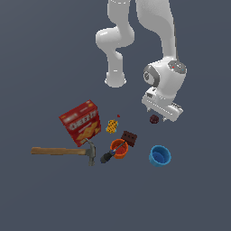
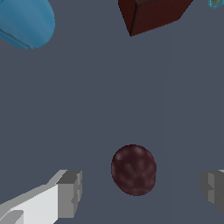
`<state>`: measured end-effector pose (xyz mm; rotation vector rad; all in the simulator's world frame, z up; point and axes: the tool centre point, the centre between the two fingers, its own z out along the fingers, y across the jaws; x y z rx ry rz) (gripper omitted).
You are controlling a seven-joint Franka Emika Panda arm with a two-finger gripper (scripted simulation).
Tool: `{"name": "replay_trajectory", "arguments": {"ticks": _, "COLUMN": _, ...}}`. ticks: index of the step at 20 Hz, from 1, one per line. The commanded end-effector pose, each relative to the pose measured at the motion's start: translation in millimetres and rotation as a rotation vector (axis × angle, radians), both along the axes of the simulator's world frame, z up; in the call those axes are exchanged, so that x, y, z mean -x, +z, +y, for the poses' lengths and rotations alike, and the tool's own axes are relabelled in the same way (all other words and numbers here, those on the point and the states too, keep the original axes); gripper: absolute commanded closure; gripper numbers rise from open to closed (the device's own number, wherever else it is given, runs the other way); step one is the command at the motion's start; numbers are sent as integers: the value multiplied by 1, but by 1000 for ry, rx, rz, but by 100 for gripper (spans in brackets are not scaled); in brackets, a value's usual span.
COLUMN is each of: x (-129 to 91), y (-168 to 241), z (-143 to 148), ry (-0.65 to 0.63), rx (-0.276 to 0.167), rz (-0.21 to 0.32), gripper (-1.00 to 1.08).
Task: Pick up a designated object from a clutter of objects.
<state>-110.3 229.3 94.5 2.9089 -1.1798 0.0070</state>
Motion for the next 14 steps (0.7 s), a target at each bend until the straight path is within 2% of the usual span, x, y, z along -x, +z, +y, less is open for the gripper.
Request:
{"name": "replay_trajectory", "arguments": {"ticks": 1, "x": 7, "y": -6, "z": 4, "ry": -27, "rx": -1, "rz": 1, "gripper": -92}}
{"name": "replay_trajectory", "arguments": {"ticks": 8, "x": 18, "y": -15, "z": 11, "ry": -69, "rx": -4, "rz": 3, "gripper": -92}}
{"name": "replay_trajectory", "arguments": {"ticks": 14, "x": 19, "y": -16, "z": 12, "ry": -72, "rx": -4, "rz": 3, "gripper": -92}}
